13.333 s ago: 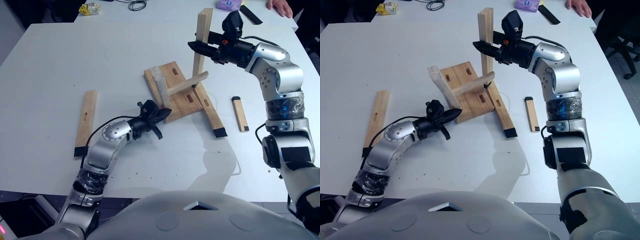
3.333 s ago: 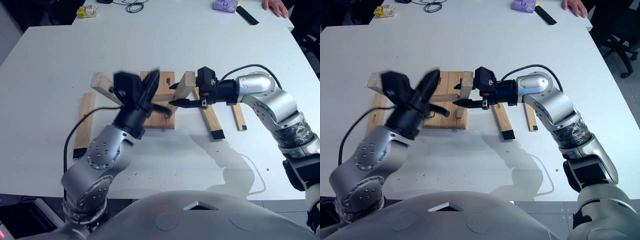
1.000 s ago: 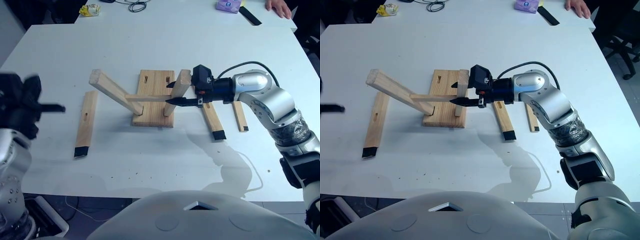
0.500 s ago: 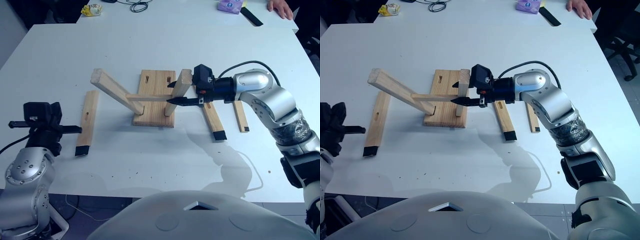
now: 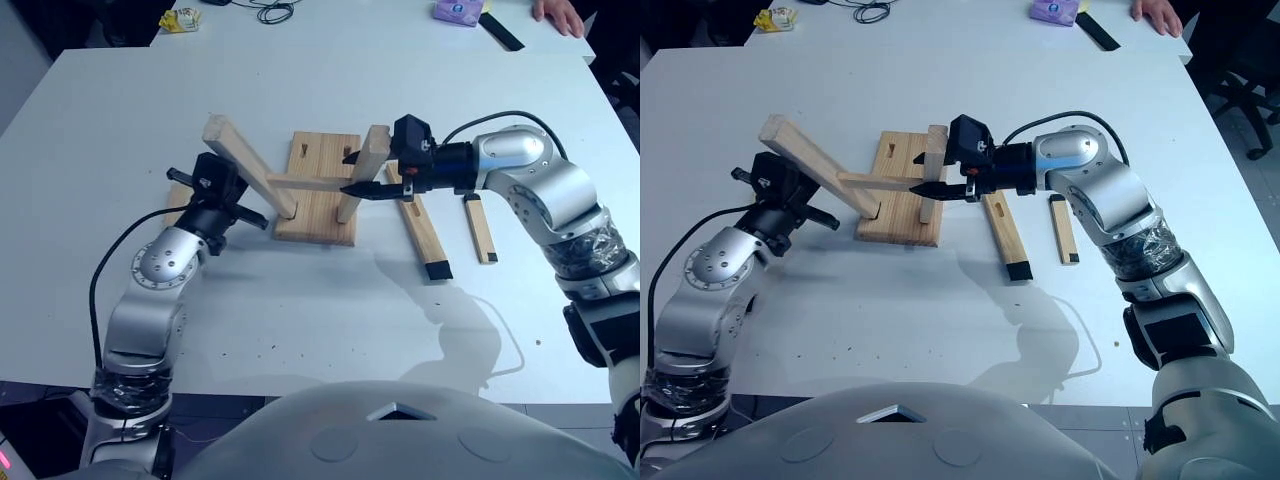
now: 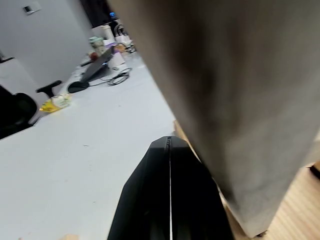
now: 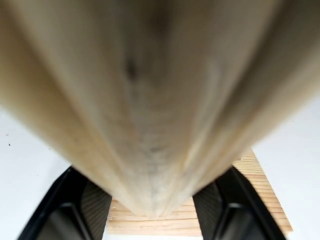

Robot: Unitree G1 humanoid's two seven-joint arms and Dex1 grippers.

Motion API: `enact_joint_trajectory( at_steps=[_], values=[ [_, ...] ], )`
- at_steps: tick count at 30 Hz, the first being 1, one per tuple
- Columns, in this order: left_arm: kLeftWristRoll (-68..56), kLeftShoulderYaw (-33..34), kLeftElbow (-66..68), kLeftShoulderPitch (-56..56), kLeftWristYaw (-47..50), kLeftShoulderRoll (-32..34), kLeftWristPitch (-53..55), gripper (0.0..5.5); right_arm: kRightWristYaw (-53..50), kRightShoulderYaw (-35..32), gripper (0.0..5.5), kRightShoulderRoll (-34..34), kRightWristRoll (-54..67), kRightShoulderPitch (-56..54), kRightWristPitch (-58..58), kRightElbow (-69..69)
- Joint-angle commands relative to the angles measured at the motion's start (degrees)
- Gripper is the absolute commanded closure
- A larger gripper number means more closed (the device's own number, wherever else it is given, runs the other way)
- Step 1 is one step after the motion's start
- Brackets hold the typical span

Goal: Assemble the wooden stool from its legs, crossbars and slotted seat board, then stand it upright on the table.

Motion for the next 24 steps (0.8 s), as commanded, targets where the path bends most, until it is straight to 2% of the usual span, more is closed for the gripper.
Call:
enact_joint_trajectory(
  at_steps=[1, 7, 9, 13, 18, 21, 24],
  values=[
    [-3.22, -7.89, -5.55, -1.20, -3.71, -3.44, 1.31, 5.50, 0.74, 8.37, 3.46, 1.38, -8.54, 1.46, 4.94, -0.33],
    [-3.97, -5.89, -8.76, 0.44, -3.09, -5.10, 2.54, 5.50, 0.98, 7.70, 3.46, 0.66, -9.09, 1.91, 4.16, 0.55],
    [-5.00, -1.77, -10.45, 2.96, -2.84, -4.61, 2.99, 5.50, 1.73, 6.74, 3.46, -0.86, -9.17, 2.36, 3.36, 1.50],
    [-5.04, 11.99, -10.26, 10.03, -5.15, 0.02, 1.93, 5.50, 3.09, 5.38, 3.46, -3.51, -9.91, 3.29, 1.95, 3.58],
    [-6.32, 22.89, -7.61, 10.00, -7.52, 3.22, 0.13, 5.50, 3.98, 4.96, 3.46, -4.23, -9.87, 3.26, 1.58, 4.23],
    [-6.68, 25.57, -5.43, 8.53, -7.78, 3.94, -1.25, 5.50, 4.35, 5.15, 3.46, -4.16, -10.02, 3.05, 1.23, 4.47],
    [-7.19, 23.16, -4.65, 6.33, -7.63, 2.64, -2.06, 5.50, 4.39, 5.40, 3.46, -3.70, -9.96, 2.80, 1.26, 4.25]
  ],
)
